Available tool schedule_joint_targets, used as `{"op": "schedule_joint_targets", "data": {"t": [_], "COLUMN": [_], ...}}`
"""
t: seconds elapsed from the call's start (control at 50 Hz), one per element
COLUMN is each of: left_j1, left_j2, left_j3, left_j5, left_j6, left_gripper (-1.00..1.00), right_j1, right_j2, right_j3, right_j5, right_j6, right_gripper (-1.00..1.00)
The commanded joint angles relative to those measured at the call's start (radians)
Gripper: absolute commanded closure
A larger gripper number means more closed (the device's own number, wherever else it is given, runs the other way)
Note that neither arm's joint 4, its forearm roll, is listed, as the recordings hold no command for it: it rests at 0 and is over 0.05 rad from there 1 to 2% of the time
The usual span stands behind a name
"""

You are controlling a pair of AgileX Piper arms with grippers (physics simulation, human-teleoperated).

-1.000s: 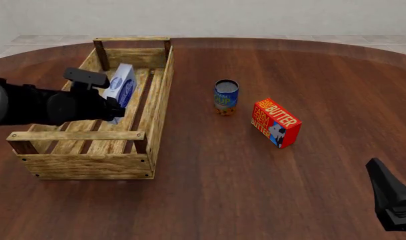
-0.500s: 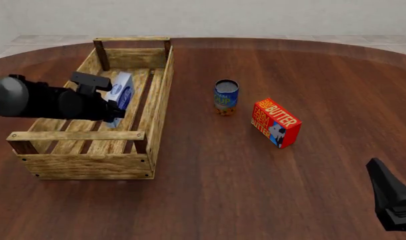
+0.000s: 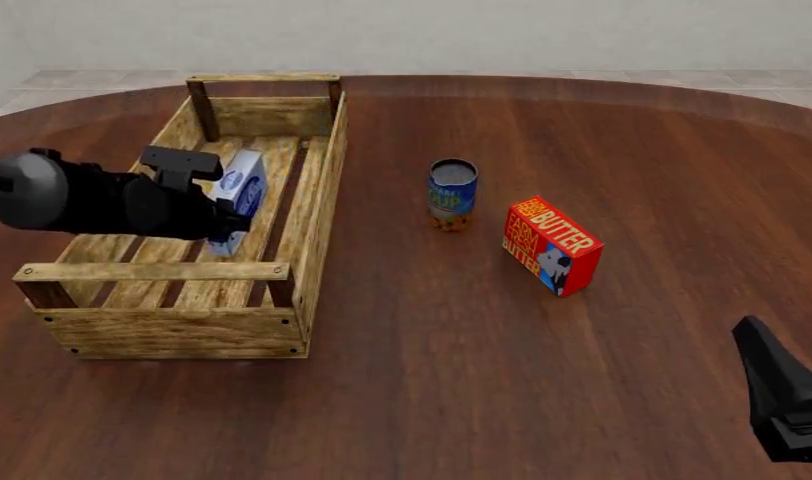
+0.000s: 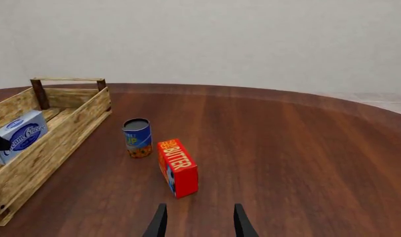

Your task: Pick up the cream cheese and put it in the tray.

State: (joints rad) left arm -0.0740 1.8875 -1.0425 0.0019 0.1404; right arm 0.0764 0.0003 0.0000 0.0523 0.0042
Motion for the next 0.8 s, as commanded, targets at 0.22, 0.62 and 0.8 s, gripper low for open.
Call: {"op": "schedule_joint_targets", "data": {"t": [0.22, 0.62, 0.8], "left_j1": [0.002, 0.005, 0.0], "left_j2": [0.036, 0.001, -0.045], "left_j3": [0.014, 0.011, 0.017], "left_j5": [-0.005, 0.01, 0.023], "left_j6": [0.022, 0.02, 0.02], "left_gripper": [1.0, -1.0, -1.0], "right_j1": [0.001, 0.002, 0.004], "right_j2": [0.0, 0.0, 0.0], "right_j3": [0.0, 0.0, 0.0], "right_j5": [0.001, 0.002, 0.003], "right_j6": [0.0, -0.001, -0.001], "right_gripper": [-1.0, -1.0, -1.0]}}
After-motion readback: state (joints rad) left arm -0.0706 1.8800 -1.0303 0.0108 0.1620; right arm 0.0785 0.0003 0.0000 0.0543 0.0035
